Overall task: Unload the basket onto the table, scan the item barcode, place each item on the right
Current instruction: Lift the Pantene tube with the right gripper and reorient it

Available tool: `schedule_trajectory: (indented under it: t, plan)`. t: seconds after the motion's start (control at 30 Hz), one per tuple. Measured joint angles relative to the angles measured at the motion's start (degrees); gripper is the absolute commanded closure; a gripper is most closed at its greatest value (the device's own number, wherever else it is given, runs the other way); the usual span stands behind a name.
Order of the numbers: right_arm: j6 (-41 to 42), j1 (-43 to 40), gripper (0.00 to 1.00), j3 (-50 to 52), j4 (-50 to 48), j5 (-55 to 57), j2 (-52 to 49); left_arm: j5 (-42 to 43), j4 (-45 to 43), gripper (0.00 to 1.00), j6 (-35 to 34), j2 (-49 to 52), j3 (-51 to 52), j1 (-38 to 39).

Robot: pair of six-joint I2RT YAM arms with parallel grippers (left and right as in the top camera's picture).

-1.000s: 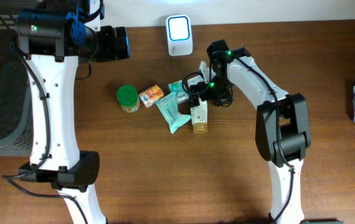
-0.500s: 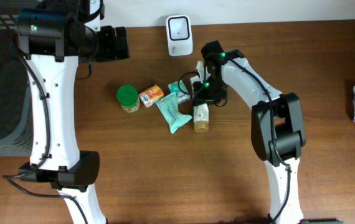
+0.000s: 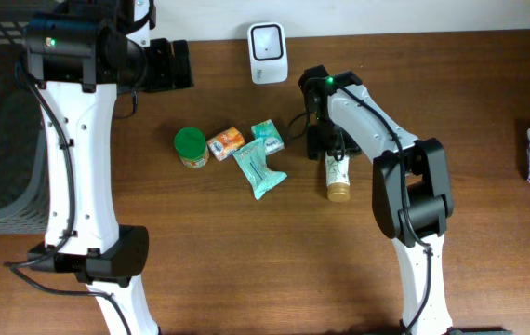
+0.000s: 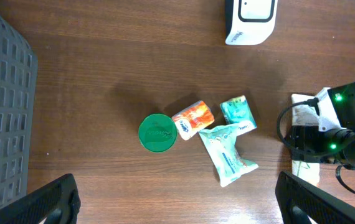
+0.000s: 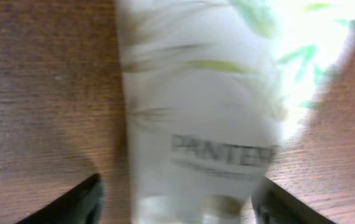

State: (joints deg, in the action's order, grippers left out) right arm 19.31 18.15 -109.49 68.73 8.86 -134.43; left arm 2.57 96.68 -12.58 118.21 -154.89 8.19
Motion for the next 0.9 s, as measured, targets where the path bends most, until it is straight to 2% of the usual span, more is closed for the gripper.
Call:
schedule_trajectory:
  t: [0.1, 0.17, 0.27, 0.33, 0.5, 0.63, 0.73, 0.9]
  plan:
    - [-0.2, 0.0, 0.5, 0.0, -0.2, 0.1, 0.0, 0.0, 0.0, 0.01, 0.0, 0.0, 0.0, 0.0]
    - [-0.4, 0.0, 0.36, -4.2, 4.8, 0.3, -0.7, 0.0, 0.0, 0.01, 0.0, 0.0, 0.0, 0.0]
    - [-1.0, 0.0, 0.35, -13.8, 14.1, 1.9, -1.1, 0.0, 0.0, 0.01, 0.0, 0.0, 0.0, 0.0]
    - [-1.1, 0.3, 0.35, -14.4, 15.0, 2.3, -1.1, 0.0, 0.0, 0.01, 0.0, 0.0, 0.0, 0.0]
    - [0.2, 6.5, 0.37, -6.1, 8.3, 9.0, -1.1, 0.0, 0.0, 0.01, 0.0, 0.0, 0.0, 0.0]
    - [3.0, 12.1, 0.37, -1.3, 3.5, 21.9, -1.1, 0.0, 0.0, 0.01, 0.0, 0.0, 0.0, 0.0]
    - [3.7, 12.8, 0.36, 3.9, -2.9, 28.0, -1.0, 0.0, 0.0, 0.01, 0.0, 0.0, 0.0, 0.0]
    - [4.1, 12.2, 0.36, 7.4, -5.0, 36.6, -1.0, 0.0, 0.0, 0.01, 0.0, 0.0, 0.0, 0.0]
